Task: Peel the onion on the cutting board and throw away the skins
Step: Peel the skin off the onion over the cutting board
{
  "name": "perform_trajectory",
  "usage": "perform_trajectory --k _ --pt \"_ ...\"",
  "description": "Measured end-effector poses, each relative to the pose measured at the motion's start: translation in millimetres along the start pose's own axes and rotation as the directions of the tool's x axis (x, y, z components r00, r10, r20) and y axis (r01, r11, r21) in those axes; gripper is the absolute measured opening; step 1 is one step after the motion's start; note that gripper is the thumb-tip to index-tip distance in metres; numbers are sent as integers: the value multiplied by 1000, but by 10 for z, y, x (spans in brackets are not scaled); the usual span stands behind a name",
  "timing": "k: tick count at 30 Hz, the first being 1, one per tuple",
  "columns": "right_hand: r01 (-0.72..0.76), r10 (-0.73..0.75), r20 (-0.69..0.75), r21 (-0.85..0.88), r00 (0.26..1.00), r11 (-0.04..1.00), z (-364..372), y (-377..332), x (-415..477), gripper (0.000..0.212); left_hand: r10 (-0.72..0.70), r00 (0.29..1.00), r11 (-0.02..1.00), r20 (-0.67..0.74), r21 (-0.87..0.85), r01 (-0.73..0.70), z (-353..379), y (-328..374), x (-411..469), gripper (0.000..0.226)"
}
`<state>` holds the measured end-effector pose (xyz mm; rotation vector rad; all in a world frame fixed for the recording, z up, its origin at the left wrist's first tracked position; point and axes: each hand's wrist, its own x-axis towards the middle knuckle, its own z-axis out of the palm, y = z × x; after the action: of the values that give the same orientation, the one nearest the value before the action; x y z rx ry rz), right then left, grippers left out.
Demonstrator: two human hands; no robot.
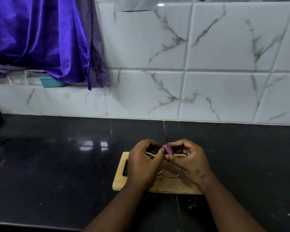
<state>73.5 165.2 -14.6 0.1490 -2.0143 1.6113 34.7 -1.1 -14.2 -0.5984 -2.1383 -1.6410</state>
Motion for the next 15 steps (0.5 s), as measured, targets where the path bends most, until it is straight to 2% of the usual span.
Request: perform_trajectory --k 8,15 --pt "-7 7 31 2 999 1000 0 -13 -14 38 -15 996 999 82 50 11 37 -22 -2 10" --pt "-7 3 32 132 999 991 -33 -38 -6 39 -98 991 983 88 161 83 43 -17 16 13"
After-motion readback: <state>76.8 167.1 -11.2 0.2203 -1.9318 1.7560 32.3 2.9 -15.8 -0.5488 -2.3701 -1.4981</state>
